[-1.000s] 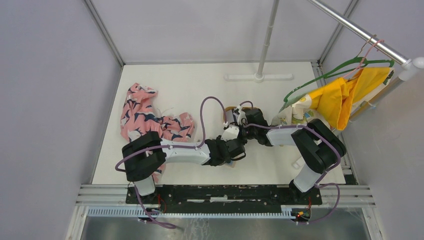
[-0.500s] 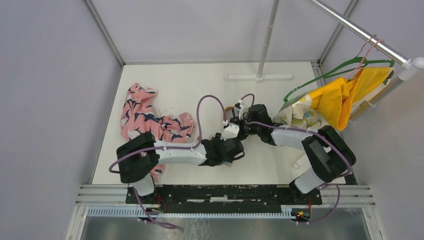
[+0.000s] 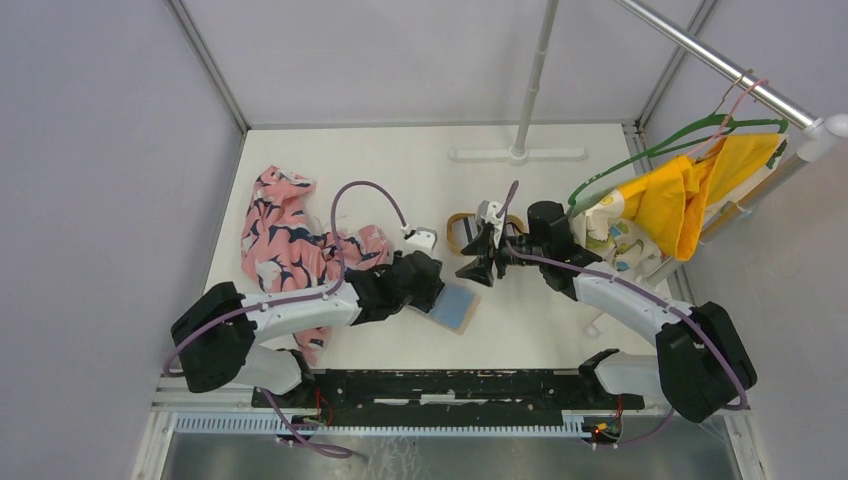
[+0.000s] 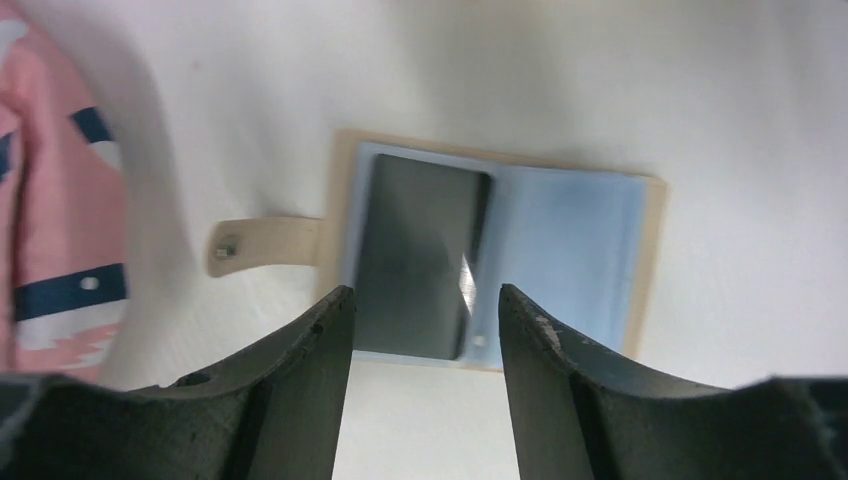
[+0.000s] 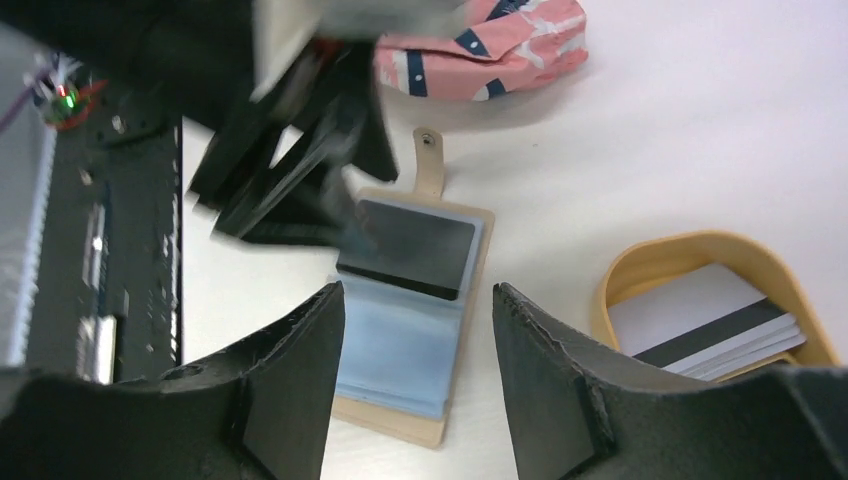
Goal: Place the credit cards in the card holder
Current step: Insert the credit card into the card holder, then pick up the credit card from the storage box.
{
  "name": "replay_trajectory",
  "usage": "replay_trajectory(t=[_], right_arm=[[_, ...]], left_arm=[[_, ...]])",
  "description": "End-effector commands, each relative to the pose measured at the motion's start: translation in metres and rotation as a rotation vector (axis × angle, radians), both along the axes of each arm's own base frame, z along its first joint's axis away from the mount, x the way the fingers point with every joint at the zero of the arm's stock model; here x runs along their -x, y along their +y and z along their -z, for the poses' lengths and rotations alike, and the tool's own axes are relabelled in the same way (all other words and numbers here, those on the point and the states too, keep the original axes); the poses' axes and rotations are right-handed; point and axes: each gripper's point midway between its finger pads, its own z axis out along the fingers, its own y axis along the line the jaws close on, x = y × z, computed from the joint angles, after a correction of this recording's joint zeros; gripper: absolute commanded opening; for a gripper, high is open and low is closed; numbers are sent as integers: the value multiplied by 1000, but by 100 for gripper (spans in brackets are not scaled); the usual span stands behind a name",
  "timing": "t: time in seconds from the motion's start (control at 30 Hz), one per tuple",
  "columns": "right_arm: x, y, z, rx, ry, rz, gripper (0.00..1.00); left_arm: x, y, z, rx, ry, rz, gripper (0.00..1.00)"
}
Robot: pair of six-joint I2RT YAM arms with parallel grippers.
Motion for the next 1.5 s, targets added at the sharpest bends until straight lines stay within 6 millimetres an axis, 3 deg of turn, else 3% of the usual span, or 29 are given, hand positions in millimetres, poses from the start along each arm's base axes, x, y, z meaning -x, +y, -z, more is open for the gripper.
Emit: replay_trajectory(t=[0.0,0.13,0.33,0.63,0.93,1.07,1.23,1.47], right_arm=[[21,-7,4,26,-255,-193,61],[26,-9,16,52,-289,-247,60],[26,-11,18,63,-290,-251,60],[19,-15,16,74,-291,-229,60],[-5,-23,4,173,-305,-167,61],[-27,-27,-11,237,-318,-102,62],[-78,-37,-23,301,-236,139,63],[-122,-43,-5,234,60,358,63]], left_arm=[[-22,7,-7,119,24,30,58],[-39,18,4,137,83,7,52],[-36,15,25,120,166,27,52],[-11,18,43,143,276,33,53],[31,-1,44,289,379,130,53],[34,-18,29,343,342,173,53],[25,-12,-1,382,223,164,53],[3,4,-64,482,-76,144,58]])
